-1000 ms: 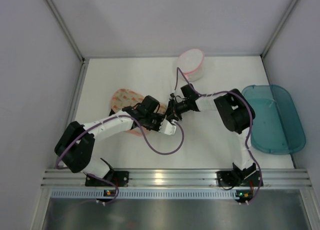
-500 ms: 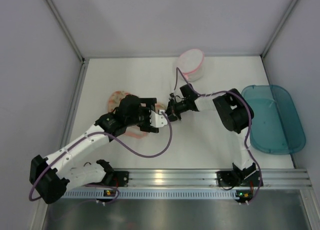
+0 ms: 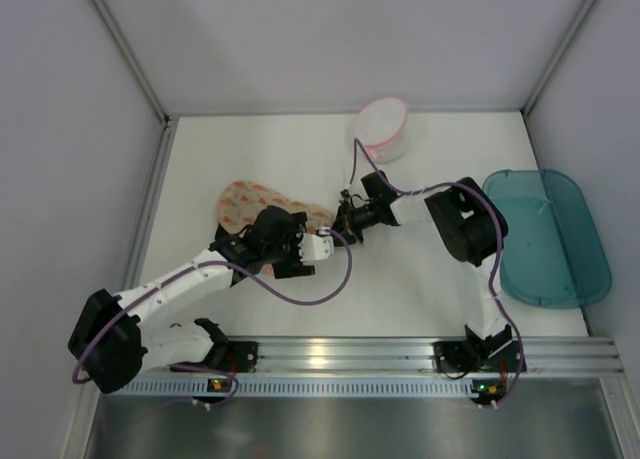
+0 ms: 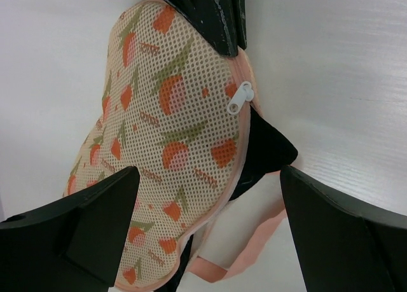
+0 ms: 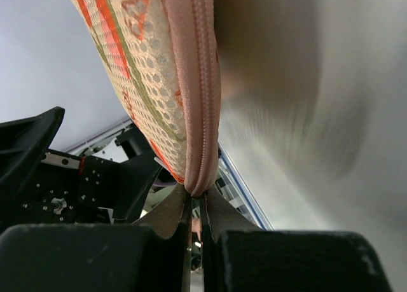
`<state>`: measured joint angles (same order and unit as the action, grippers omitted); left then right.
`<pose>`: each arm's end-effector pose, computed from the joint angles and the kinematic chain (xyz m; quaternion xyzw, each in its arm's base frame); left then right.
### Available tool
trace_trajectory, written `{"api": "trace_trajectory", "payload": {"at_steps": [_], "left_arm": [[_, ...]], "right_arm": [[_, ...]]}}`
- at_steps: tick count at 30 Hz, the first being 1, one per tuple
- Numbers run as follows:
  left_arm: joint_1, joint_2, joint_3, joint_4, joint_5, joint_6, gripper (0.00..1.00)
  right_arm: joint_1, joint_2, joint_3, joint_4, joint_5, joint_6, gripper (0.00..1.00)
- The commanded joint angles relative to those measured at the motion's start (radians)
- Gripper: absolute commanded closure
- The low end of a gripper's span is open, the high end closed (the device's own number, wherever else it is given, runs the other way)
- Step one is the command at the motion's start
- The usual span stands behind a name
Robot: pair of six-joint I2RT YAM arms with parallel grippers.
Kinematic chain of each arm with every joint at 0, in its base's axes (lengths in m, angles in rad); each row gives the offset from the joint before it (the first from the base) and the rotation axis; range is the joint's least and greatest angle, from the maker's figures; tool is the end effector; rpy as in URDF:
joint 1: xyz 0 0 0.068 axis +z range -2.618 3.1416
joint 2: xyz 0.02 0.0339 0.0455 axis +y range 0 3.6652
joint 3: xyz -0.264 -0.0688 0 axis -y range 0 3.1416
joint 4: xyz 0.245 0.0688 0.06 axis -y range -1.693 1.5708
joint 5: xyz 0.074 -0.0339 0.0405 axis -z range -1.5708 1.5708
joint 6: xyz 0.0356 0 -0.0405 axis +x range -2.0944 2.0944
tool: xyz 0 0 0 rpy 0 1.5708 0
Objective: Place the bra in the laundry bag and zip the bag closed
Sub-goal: Zip the laundry bag at the center of the board.
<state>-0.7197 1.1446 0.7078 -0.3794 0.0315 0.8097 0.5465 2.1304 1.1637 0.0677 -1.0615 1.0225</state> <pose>0.1747 -0.1546 0.2248 0.6477 0.6667 0.0019 0.3686 0.3303 0.2373 0.0982 -0.0298 -0.8306 -0.5391 0.1364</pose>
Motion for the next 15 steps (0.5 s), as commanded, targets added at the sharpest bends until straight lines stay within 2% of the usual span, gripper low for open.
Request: {"api": "trace_trajectory", "payload": {"at_steps": [1, 9, 15], "left_arm": [[0.005, 0.013, -0.02, 0.112, -0.001, 0.0, 0.02], [0.005, 0.092, -0.053, 0.261, -0.093, 0.035, 0.02], [0.011, 0.072, -0.094, 0.35, -0.107, 0.066, 0.02]], "right_arm": [[-0.003, -0.026, -0.01, 0.043, -0.031, 0.004, 1.0], [-0.003, -0.026, -0.006, 0.009, -0.046, -0.024, 1.0], [0.001, -0.024, 0.008, -0.038, -0.046, -0.077, 1.0]]}}
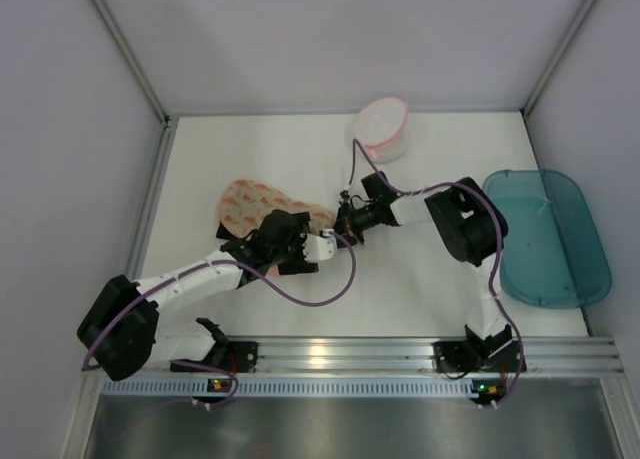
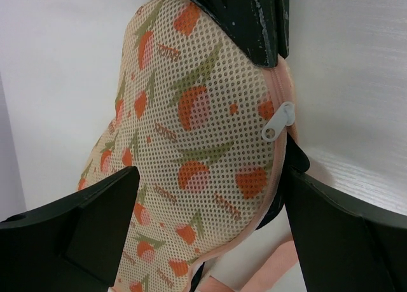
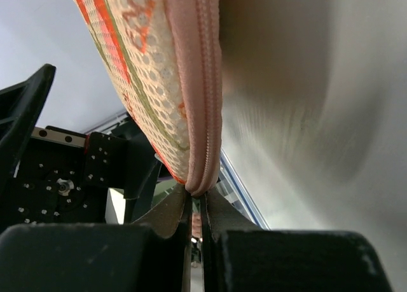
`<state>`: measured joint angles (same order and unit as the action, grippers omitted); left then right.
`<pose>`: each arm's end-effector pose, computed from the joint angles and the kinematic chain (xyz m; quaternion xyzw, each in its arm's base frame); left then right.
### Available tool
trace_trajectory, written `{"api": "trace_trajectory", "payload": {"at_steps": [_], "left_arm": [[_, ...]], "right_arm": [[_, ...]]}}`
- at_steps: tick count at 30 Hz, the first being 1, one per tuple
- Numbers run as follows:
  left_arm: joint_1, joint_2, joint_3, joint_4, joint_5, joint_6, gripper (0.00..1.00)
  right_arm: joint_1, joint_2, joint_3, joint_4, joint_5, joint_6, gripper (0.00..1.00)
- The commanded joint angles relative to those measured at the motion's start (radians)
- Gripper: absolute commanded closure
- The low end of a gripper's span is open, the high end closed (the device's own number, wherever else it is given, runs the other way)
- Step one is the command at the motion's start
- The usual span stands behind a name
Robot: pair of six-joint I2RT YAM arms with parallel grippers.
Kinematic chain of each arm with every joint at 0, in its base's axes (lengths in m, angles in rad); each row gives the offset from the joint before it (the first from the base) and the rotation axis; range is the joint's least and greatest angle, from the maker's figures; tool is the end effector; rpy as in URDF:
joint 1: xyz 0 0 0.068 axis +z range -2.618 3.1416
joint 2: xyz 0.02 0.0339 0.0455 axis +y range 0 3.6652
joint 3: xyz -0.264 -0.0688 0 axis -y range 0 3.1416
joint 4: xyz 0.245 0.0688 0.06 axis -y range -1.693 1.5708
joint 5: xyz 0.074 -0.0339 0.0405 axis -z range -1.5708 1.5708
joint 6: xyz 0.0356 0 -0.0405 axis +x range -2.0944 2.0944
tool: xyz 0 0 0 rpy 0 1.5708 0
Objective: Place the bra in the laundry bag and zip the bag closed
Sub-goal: Zip the laundry bag at the center of the board.
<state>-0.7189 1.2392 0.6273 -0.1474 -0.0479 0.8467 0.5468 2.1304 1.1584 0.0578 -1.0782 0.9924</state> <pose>0.1882 -0.1624 0.1961 0.6411 0.6579 0.0472 0.3924 0.3281 0.2365 0.0967 -0.0181 -0.8288 -0.5415 0.1394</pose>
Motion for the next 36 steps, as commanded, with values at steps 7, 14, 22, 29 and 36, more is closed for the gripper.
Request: {"api": "trace_trajectory", "payload": {"at_steps": [7, 14, 22, 29, 36], "left_arm": [[0.015, -0.106, -0.014, 0.049, 0.016, 0.068, 0.02], [0.024, -0.066, -0.024, 0.095, 0.037, 0.101, 0.02], [0.024, -0.006, -0.121, 0.377, 0.079, 0.181, 0.02], [0.024, 0.052, -0.215, 0.664, 0.091, 0.252, 0.02], [0.022, 0.2, -0.206, 0.781, 0.059, 0.287, 0.02]], "right_arm": [[0.002, -0.012, 0.04, -0.102, -0.011, -0.121, 1.0], [0.015, -0.004, 0.058, -0.113, -0.029, -0.13, 1.0], [0.019, 0.005, 0.05, -0.078, -0.064, -0.106, 1.0], [0.038, 0.023, 0.067, -0.081, -0.1, -0.107, 1.0], [0.051, 0.034, 0.072, -0.095, -0.114, -0.12, 1.0]]}}
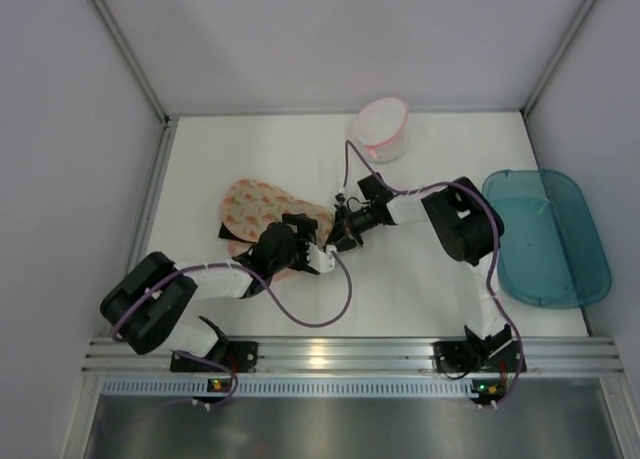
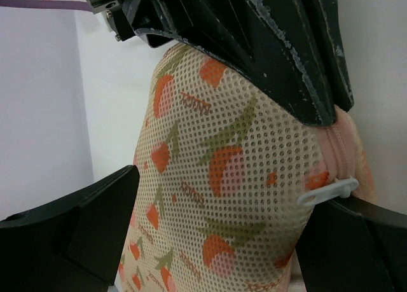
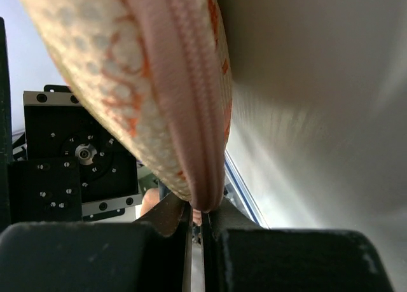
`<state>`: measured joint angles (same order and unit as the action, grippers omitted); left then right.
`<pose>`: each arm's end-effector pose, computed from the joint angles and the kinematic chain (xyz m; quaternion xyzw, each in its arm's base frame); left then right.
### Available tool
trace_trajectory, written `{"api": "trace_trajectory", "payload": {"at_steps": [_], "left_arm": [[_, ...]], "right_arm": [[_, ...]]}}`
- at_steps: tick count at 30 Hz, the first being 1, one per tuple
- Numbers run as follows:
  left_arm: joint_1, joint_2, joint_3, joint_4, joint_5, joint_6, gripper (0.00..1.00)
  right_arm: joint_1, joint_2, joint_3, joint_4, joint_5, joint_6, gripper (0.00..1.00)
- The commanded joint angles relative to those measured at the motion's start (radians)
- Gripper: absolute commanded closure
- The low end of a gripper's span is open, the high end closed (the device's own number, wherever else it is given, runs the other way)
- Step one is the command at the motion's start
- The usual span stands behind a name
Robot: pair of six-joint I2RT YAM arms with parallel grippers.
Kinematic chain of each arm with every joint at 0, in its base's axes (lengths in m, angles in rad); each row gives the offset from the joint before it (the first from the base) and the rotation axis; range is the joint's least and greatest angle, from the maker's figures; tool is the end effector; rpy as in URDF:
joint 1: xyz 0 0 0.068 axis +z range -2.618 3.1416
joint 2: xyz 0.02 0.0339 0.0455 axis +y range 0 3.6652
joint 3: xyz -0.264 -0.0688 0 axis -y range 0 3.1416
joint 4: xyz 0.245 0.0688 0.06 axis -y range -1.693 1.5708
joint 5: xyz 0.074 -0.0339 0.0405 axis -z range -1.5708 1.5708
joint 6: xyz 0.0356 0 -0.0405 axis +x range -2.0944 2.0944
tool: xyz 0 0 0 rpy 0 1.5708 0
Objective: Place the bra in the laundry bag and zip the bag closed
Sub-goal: Zip the laundry bag at the center of the board.
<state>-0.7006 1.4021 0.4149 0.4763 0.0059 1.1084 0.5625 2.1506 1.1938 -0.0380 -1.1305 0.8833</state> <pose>0.1958 -0.1654 0.1488 0.6792 0.5321 0.0999 0.4955 0.3241 0.2424 0.0939 0.0209 -0.8236 -0.5438 0.1599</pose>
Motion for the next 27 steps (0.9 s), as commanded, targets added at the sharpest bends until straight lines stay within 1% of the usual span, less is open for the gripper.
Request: {"api": "trace_trajectory", "payload": {"at_steps": [1, 3, 4, 5, 6, 7, 8, 9, 10, 11, 12, 13, 16, 17, 18, 19, 20, 21, 22, 23, 24, 25, 26, 27], "left_arm": [[0.004, 0.043, 0.013, 0.157, 0.005, 0.018, 0.02], [0.004, 0.026, 0.004, 0.153, 0.015, 0.022, 0.02], [0.004, -0.013, -0.004, 0.141, 0.025, 0.03, 0.02], [0.004, -0.041, -0.004, 0.054, 0.037, 0.045, 0.02], [0.004, -0.076, -0.002, 0.0, 0.054, 0.047, 0.02], [0.004, -0.154, 0.001, -0.074, 0.093, 0.042, 0.02], [0.004, -0.199, 0.022, -0.243, 0.13, 0.039, 0.02], [0.006, -0.242, 0.033, -0.354, 0.161, 0.045, 0.04], [0.006, -0.324, 0.041, -0.431, 0.231, 0.048, 0.04], [0.006, -0.365, 0.045, -0.59, 0.264, 0.063, 0.04], [0.006, -0.437, 0.042, -0.654, 0.297, 0.091, 0.05], [0.006, -0.472, 0.032, -0.692, 0.36, 0.115, 0.06], [0.004, -0.579, 0.005, -0.847, 0.408, 0.195, 0.05], [0.003, -0.591, 0.007, -0.882, 0.417, 0.211, 0.05], [0.003, -0.598, 0.025, -0.947, 0.417, 0.217, 0.09], [0.003, -0.595, 0.041, -0.962, 0.416, 0.191, 0.12], [0.004, -0.586, 0.065, -0.976, 0.422, 0.167, 0.18], [0.004, -0.551, 0.093, -0.995, 0.431, 0.142, 0.22], [0.006, -0.525, 0.164, -1.03, 0.448, 0.099, 0.28], [0.006, -0.494, 0.203, -1.048, 0.472, 0.075, 0.39], [0.006, -0.429, 0.238, -1.05, 0.483, 0.038, 0.44], [0.007, -0.39, 0.321, -1.05, 0.488, -0.04, 0.48], [0.01, -0.352, 0.358, -1.05, 0.491, -0.079, 0.53], [0.016, -0.275, 0.404, -1.051, 0.515, -0.114, 0.53]], "right_arm": [[0.037, 0.015, 0.041, -0.003, -0.06, -0.01, 1.0], [0.034, 0.014, 0.049, -0.02, -0.057, -0.02, 1.0], [0.034, 0.012, 0.05, -0.022, -0.049, -0.021, 1.0], [0.03, 0.008, 0.05, -0.023, -0.045, -0.023, 1.0], [0.027, 0.006, 0.05, -0.022, -0.043, -0.021, 1.0], [0.02, 0.006, 0.05, -0.02, -0.035, -0.021, 1.0], [0.016, 0.005, 0.05, -0.02, -0.032, -0.02, 1.0], [0.013, 0.005, 0.05, -0.016, -0.028, -0.02, 1.0], [0.005, 0.005, 0.053, -0.016, -0.025, -0.02, 1.0], [0.002, 0.005, 0.055, -0.013, -0.022, -0.017, 1.0], [-0.003, 0.006, 0.059, -0.011, -0.015, -0.021, 1.0], [-0.007, 0.008, 0.062, -0.011, -0.014, -0.02, 1.0], [-0.012, 0.015, 0.073, -0.014, -0.015, -0.018, 1.0], [-0.012, 0.018, 0.076, -0.014, -0.014, -0.02, 1.0], [-0.012, 0.02, 0.082, -0.014, -0.012, -0.02, 1.0], [-0.012, 0.018, 0.082, -0.016, -0.012, -0.02, 1.0], [-0.012, 0.014, 0.082, -0.019, -0.009, -0.021, 1.0], [-0.012, 0.011, 0.078, -0.017, -0.009, -0.021, 1.0], [-0.012, 0.008, 0.075, -0.019, -0.008, -0.026, 1.0], [-0.012, 0.005, 0.073, -0.02, -0.009, -0.029, 1.0], [-0.012, 0.003, 0.067, -0.023, -0.008, -0.035, 1.0], [-0.012, -0.001, 0.066, -0.028, -0.008, -0.05, 1.0], [-0.012, -0.008, 0.063, -0.049, -0.005, -0.064, 1.0], [-0.012, -0.012, 0.063, -0.063, 0.001, -0.079, 1.0]]}}
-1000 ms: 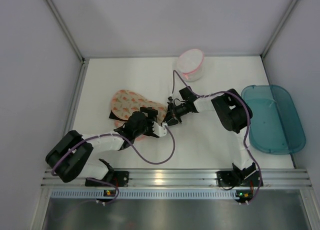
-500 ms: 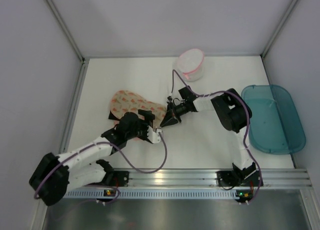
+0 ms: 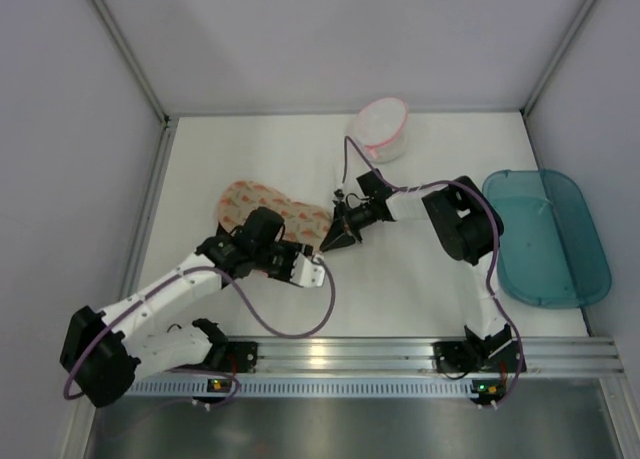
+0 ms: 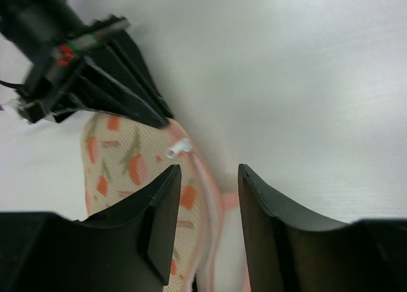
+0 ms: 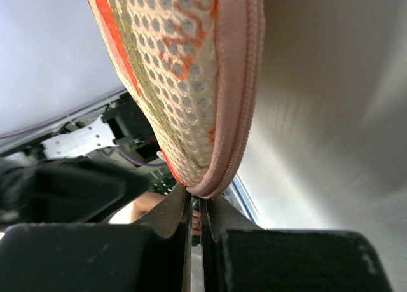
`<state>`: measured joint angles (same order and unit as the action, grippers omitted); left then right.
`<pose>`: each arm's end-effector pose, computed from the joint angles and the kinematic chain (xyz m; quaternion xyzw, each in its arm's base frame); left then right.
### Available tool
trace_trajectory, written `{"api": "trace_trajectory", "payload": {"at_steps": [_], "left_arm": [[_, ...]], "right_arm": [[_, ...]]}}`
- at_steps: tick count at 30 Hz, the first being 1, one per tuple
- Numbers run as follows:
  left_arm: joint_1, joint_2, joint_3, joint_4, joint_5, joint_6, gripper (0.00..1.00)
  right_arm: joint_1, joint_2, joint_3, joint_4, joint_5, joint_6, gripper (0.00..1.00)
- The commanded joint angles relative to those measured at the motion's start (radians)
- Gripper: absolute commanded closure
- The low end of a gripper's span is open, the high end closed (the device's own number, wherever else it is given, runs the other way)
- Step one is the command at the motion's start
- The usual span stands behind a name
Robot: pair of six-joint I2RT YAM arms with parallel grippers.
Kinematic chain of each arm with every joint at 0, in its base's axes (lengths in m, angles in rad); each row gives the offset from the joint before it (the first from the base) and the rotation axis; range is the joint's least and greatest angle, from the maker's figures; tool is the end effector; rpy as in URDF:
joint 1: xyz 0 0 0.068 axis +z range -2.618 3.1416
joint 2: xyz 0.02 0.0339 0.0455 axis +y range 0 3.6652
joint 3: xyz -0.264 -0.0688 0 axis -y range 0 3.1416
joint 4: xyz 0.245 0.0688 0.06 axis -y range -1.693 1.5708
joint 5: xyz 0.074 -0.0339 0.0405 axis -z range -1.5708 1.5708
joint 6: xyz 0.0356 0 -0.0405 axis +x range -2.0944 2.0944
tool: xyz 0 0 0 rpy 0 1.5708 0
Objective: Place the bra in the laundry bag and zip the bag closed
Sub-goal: Zip the laundry bag at the center of the board.
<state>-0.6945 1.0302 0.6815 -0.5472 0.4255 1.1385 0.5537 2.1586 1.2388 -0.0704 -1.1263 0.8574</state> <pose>0.1453 -0.1402 0.2294 0.7744 0.5059 -0.1231 0.3595 0.3332 0.2438 0.1000 0.0285 -0.8240 -0.5463 0.1474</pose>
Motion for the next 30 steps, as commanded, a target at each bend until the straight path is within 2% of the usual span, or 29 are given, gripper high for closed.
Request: {"api": "trace_trajectory", "payload": {"at_steps": [1, 4, 8, 12, 21, 27, 30], "left_arm": [[0.021, 0.132, 0.177, -0.045, 0.116, -0.196, 0.53], [0.085, 0.255, 0.312, -0.091, 0.212, -0.262, 0.52], [0.189, 0.404, 0.493, -0.284, 0.355, -0.312, 0.56], [0.243, 0.527, 0.579, -0.425, 0.49, -0.374, 0.57], [0.253, 0.656, 0.563, -0.438, 0.578, -0.607, 0.54], [0.291, 0.769, 0.618, -0.441, 0.637, -0.75, 0.57], [0.317, 0.809, 0.655, -0.439, 0.624, -0.79, 0.58]], "right_arm": [[-0.001, -0.023, 0.017, -0.045, 0.002, -0.087, 1.0], [-0.003, -0.037, 0.027, -0.118, 0.026, -0.159, 1.0], [-0.005, -0.043, 0.025, -0.134, 0.033, -0.179, 1.0], [-0.005, -0.042, 0.033, -0.131, 0.034, -0.178, 1.0], [-0.005, -0.04, 0.033, -0.131, 0.031, -0.167, 1.0], [-0.005, -0.042, 0.028, -0.126, 0.028, -0.162, 1.0], [-0.003, -0.049, 0.022, -0.117, 0.026, -0.153, 1.0]]}}
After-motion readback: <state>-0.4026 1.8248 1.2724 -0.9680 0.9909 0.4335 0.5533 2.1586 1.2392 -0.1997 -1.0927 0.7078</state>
